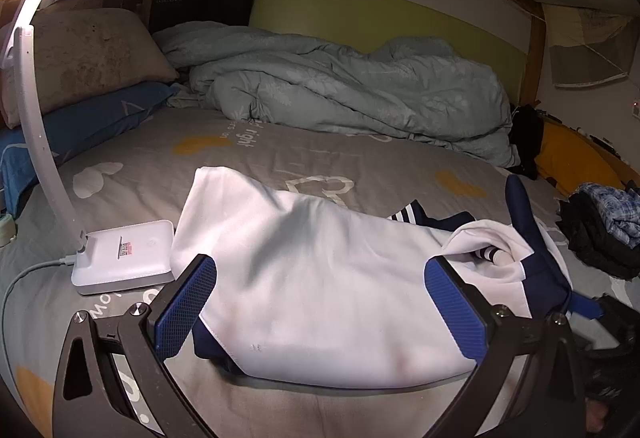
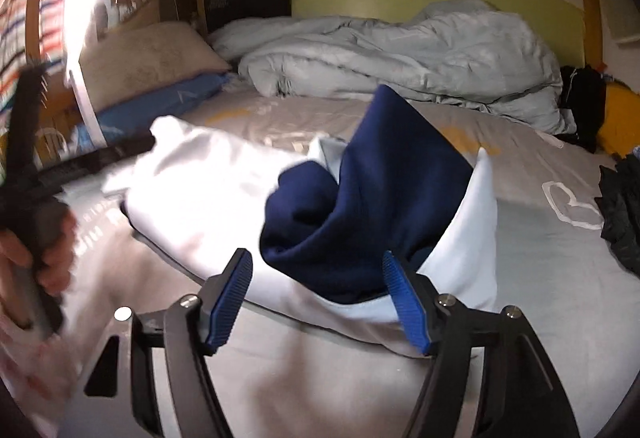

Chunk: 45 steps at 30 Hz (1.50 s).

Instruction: Fold large clothes

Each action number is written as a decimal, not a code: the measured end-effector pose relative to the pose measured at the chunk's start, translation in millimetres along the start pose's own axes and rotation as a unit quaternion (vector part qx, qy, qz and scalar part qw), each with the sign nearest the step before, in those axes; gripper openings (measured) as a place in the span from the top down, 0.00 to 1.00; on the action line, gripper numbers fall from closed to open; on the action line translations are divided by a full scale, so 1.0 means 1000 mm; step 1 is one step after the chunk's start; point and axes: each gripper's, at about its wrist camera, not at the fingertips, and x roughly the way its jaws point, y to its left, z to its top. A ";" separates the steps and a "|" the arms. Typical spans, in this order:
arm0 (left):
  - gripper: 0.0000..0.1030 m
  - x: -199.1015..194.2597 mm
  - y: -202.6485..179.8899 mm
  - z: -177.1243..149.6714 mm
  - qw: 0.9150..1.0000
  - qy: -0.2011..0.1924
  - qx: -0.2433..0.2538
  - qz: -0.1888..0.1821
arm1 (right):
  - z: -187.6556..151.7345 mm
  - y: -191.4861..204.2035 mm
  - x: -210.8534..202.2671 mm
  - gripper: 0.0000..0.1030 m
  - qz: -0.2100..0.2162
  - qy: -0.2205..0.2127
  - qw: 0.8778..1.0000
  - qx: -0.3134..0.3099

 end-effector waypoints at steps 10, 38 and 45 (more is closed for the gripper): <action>0.00 -0.007 0.003 0.000 1.000 -0.005 -0.007 -0.006 | 0.031 -0.039 -0.030 0.11 -0.132 -0.075 0.982 0.109; 0.00 0.021 0.095 -0.017 0.974 0.075 -0.183 0.109 | -0.010 0.000 0.040 0.11 -0.159 0.019 0.987 -0.030; 0.05 0.051 0.109 -0.042 0.951 0.151 -0.270 -0.013 | -0.011 0.001 0.041 0.11 -0.169 0.011 0.985 -0.044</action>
